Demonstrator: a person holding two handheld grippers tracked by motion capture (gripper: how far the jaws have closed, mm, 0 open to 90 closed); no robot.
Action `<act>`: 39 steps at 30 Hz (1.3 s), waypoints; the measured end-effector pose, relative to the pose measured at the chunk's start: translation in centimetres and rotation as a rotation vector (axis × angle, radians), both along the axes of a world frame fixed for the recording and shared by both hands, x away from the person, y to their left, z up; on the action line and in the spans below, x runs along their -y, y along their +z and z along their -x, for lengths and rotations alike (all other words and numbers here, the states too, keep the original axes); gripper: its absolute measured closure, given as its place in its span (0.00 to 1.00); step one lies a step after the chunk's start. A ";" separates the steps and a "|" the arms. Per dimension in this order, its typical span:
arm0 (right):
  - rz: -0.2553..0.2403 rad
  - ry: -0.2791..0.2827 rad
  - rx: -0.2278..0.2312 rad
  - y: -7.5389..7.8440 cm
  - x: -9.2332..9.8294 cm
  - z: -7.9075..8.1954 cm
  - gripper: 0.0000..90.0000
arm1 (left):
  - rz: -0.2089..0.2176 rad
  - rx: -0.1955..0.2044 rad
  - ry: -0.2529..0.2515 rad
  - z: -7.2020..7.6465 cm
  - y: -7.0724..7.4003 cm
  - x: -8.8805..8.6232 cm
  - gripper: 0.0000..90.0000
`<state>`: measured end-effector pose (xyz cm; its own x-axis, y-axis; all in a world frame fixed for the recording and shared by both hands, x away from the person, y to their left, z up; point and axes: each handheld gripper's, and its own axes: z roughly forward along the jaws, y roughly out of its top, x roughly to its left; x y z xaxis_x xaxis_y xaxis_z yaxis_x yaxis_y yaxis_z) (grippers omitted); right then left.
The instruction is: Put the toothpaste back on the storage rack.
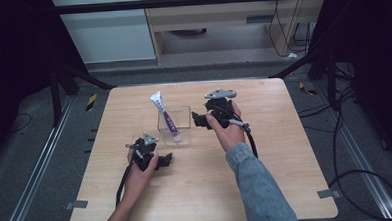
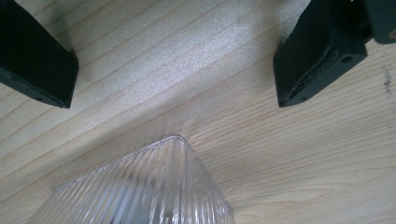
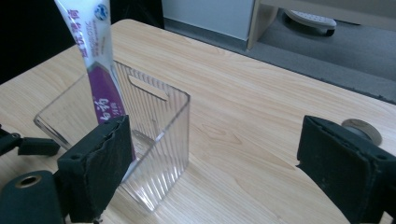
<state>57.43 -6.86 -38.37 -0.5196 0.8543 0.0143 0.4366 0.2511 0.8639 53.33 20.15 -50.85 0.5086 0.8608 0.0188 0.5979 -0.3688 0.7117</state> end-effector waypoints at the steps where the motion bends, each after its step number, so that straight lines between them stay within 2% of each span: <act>1: -0.003 -0.004 -0.002 -0.1 0.5 0.2 0.11 | 0.000 0.000 0.000 0.0 0.0 0.0 0.00; 14: 0.006 -0.027 -0.009 -1.1 3.8 1.0 0.11 | 0.000 0.000 0.000 0.0 0.0 0.0 0.00; 28: 0.015 -0.030 -0.016 -1.8 5.5 1.9 0.11 | 0.001 0.000 0.001 0.0 0.0 0.0 0.00; 39: 0.008 -0.055 -0.036 -3.3 7.0 2.8 0.11 | 0.001 0.000 0.002 0.0 0.0 0.0 0.00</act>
<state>54.60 -13.90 -41.67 -0.4715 0.8815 0.0254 0.4803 0.2326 0.8457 53.34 20.11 -50.86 0.5069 0.8618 0.0182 0.5985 -0.3670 0.7121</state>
